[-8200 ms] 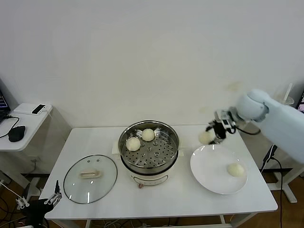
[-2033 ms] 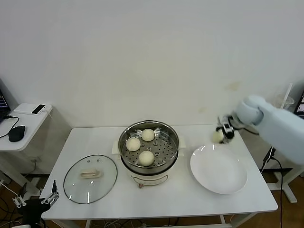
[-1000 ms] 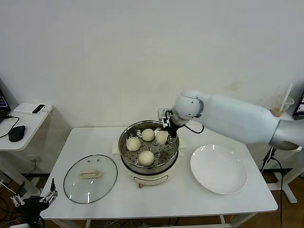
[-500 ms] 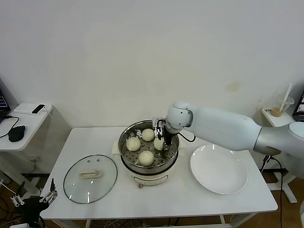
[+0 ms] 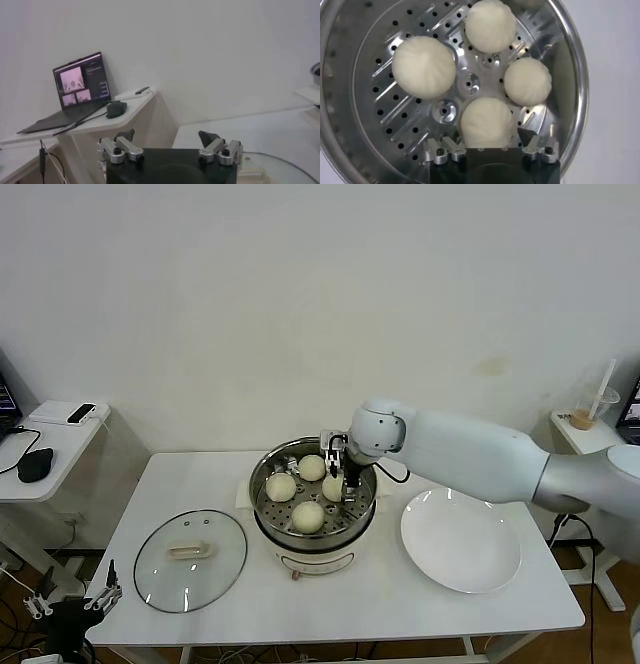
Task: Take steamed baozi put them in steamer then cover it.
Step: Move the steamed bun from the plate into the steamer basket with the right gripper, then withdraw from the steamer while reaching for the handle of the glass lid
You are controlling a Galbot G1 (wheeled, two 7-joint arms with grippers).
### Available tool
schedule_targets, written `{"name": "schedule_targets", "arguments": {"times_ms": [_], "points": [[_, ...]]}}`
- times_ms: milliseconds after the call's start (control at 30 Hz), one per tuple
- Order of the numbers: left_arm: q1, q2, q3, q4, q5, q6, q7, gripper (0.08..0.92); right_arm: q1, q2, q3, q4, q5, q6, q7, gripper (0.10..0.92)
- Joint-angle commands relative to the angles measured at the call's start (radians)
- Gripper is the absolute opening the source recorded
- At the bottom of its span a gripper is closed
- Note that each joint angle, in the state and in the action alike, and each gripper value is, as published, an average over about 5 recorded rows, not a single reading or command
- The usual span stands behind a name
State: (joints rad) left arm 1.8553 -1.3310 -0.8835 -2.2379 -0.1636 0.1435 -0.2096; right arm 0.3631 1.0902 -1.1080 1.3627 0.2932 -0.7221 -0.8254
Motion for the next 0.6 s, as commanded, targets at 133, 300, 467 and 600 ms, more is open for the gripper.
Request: {"name": "schedule_targets", "arguments": {"times_ms": [133, 300, 467, 600], "points": [[-0.006, -0.004, 0.010, 0.002, 0.003, 0.000, 0.001, 0.823, 0.027, -0.146, 0.111, 0.166, 0.079, -0.005, 0.098, 0.823], [-0.006, -0.005, 0.006, 0.001, 0.003, 0.000, 0.001, 0.823, -0.075, -0.230, 0.223, 0.281, 0.180, 0.003, 0.339, 0.823], [-0.009, -0.011, 0.005, 0.009, 0.003, -0.003, 0.001, 0.823, -0.350, -0.304, 0.449, 0.387, 0.199, 0.107, 0.590, 0.823], [-0.010, -0.015, 0.010, 0.012, 0.005, -0.007, 0.001, 0.823, -0.642, -0.327, 0.686, 0.429, 0.132, 0.293, 0.737, 0.823]]}}
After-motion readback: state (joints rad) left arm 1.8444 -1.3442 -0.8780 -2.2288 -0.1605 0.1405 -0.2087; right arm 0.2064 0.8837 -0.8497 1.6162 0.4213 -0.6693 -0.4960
